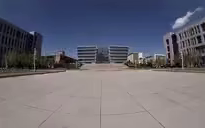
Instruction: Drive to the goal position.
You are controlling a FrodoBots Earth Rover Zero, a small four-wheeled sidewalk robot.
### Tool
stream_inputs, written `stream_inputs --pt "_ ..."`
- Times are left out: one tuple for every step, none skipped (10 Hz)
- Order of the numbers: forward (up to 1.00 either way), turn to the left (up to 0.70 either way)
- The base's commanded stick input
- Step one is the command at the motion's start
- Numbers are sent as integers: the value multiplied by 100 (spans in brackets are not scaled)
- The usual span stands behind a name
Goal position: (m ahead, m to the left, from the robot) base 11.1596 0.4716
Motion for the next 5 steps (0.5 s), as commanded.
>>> stream_inputs --pt "70 1" --pt "70 1" --pt "70 1" --pt "70 1" --pt "70 1"
